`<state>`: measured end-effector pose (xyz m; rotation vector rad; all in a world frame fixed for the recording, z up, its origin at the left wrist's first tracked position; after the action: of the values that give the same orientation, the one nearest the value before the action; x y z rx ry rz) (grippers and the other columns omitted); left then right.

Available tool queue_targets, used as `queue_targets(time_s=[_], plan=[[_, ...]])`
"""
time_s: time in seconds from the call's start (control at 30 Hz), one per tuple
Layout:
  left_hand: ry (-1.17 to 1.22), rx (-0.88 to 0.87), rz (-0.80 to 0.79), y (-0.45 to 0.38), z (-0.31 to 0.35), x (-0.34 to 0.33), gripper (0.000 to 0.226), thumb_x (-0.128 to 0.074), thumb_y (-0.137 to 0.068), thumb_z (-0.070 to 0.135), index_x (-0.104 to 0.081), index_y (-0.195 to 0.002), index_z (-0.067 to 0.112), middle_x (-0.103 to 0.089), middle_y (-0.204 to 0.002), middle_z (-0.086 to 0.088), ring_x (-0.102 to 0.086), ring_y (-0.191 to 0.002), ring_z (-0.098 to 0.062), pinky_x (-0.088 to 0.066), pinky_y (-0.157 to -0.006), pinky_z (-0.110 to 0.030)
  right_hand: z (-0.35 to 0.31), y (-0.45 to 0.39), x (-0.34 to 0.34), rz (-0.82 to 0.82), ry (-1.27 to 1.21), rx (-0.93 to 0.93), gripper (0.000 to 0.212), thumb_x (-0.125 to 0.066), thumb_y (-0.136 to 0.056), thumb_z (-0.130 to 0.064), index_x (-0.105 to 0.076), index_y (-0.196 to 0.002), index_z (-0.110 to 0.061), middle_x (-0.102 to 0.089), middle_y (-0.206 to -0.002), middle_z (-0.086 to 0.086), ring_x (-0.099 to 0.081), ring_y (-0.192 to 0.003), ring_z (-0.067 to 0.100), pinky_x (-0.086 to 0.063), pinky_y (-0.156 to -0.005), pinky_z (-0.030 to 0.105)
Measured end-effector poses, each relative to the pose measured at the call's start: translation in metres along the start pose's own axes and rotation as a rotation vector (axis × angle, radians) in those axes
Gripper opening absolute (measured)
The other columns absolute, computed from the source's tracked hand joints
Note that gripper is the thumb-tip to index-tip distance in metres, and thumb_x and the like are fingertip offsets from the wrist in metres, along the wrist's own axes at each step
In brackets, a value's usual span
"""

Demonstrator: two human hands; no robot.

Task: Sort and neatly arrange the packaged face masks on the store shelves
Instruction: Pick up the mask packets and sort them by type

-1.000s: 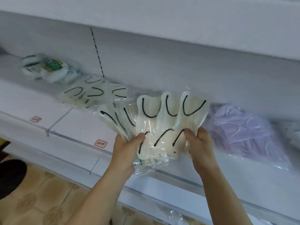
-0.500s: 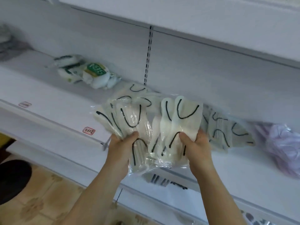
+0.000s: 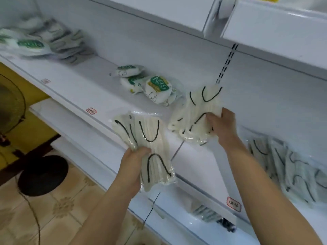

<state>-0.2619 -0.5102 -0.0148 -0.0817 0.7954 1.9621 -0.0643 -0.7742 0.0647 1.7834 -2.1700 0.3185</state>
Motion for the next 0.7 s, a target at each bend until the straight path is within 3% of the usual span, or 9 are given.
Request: queue_targets(time_s=[0.1,0.13,0.2,0.3,0.37,0.47,0.53,0.63,0.7], plan=[[-0.012,-0.044,-0.033,0.002,0.009,-0.01,0.025,-0.063,-0.092,-0.002,-0.067,-0.115,0.007,-0.078,-0.09,-0.01,-0.075,-0.081,-0.025,-0.059,-0.066,-0.036,-0.016,0.004,0.008,0.124,0.201,0.109,0.059,-0.071,-0.092,-0.025,-0.048,-0.146,-0.015,-0.051,-0.138,0.008,-0.056,-0.115,0.02,-0.049,-0.1,0.038],[-0.022,-0.069,-0.056,0.003,0.011,-0.016,0.027,-0.063,-0.092,-0.005,-0.068,-0.116,0.006,-0.078,-0.094,-0.011,-0.076,-0.085,-0.027,-0.06,-0.07,-0.037,-0.022,0.019,0.016,0.173,0.174,0.17,0.063,-0.07,-0.093,-0.024,-0.043,-0.149,-0.019,-0.044,-0.145,0.008,-0.052,-0.119,0.018,-0.045,-0.106,0.037],[-0.041,-0.101,-0.095,0.003,0.012,-0.031,0.028,-0.064,-0.092,-0.007,-0.069,-0.117,0.005,-0.078,-0.101,-0.013,-0.076,-0.093,-0.029,-0.061,-0.078,-0.04,-0.022,0.056,0.027,0.199,0.098,0.241,0.051,-0.069,-0.094,-0.023,-0.05,-0.141,-0.024,-0.051,-0.139,0.002,-0.057,-0.116,0.012,-0.05,-0.098,0.029],[-0.122,-0.132,-0.177,0.006,0.006,-0.071,0.033,-0.073,-0.088,-0.003,-0.07,-0.119,0.007,-0.078,-0.107,-0.013,-0.075,-0.102,-0.031,-0.06,-0.085,-0.043,0.003,0.106,0.011,-0.131,-0.092,0.103,0.031,-0.071,-0.095,-0.031,-0.062,-0.124,-0.027,-0.07,-0.109,-0.002,-0.069,-0.093,0.007,-0.058,-0.076,0.028],[-0.166,-0.13,-0.259,0.013,-0.002,-0.102,0.032,-0.078,-0.081,0.004,-0.073,-0.113,0.007,-0.078,-0.103,-0.014,-0.076,-0.098,-0.03,-0.062,-0.079,-0.039,0.011,0.13,0.007,-0.272,-0.127,0.082,0.022,-0.076,-0.092,-0.028,-0.069,-0.111,-0.02,-0.073,-0.094,0.007,-0.071,-0.081,0.016,-0.057,-0.067,0.037],[-0.152,0.076,-0.414,0.033,-0.043,-0.16,0.014,-0.064,-0.094,0.011,-0.078,-0.094,0.008,-0.079,-0.09,-0.008,-0.077,-0.079,-0.016,-0.058,-0.067,-0.025,0.031,0.132,0.074,-0.036,-0.07,0.077,0.011,-0.077,-0.09,-0.013,-0.071,-0.093,-0.022,-0.077,-0.084,-0.003,-0.073,-0.078,0.018,-0.059,-0.069,0.039],[-0.178,0.238,-0.544,0.053,-0.074,-0.199,0.029,-0.053,-0.099,0.016,-0.079,-0.088,0.008,-0.078,-0.094,-0.015,-0.076,-0.077,-0.024,-0.055,-0.072,-0.034,0.056,0.132,0.13,0.125,-0.1,-0.014,0.015,-0.075,-0.091,-0.012,-0.067,-0.09,-0.025,-0.076,-0.082,-0.013,-0.073,-0.076,0.009,-0.06,-0.073,0.036],[-0.44,0.067,-0.618,0.066,-0.094,-0.245,0.027,-0.06,-0.1,0.016,-0.071,-0.076,0.01,-0.072,-0.079,-0.012,-0.071,-0.069,-0.027,-0.047,-0.071,-0.032,0.087,0.144,0.205,0.296,-0.212,-0.089,0.014,-0.072,-0.092,-0.012,-0.067,-0.098,-0.024,-0.078,-0.088,-0.011,-0.074,-0.083,0.008,-0.058,-0.078,0.035],[-0.584,-0.108,-0.709,0.082,-0.103,-0.279,0.018,-0.063,-0.099,0.018,-0.073,-0.086,0.009,-0.071,-0.077,-0.003,-0.073,-0.074,-0.028,-0.049,-0.073,-0.026,0.1,0.153,0.238,0.315,-0.259,-0.105,0.019,-0.073,-0.092,-0.012,-0.069,-0.107,-0.022,-0.079,-0.097,-0.006,-0.075,-0.092,0.012,-0.058,-0.082,0.034]])
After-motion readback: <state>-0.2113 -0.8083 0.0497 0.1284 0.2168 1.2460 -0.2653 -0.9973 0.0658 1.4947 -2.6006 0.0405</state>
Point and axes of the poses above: each hand's wrist, its own y-axis away from the middle knuckle, its own x-axis out of the back of the hand, z = x × y, the point moved 10 cm from there along -y, towards the middle knuckle
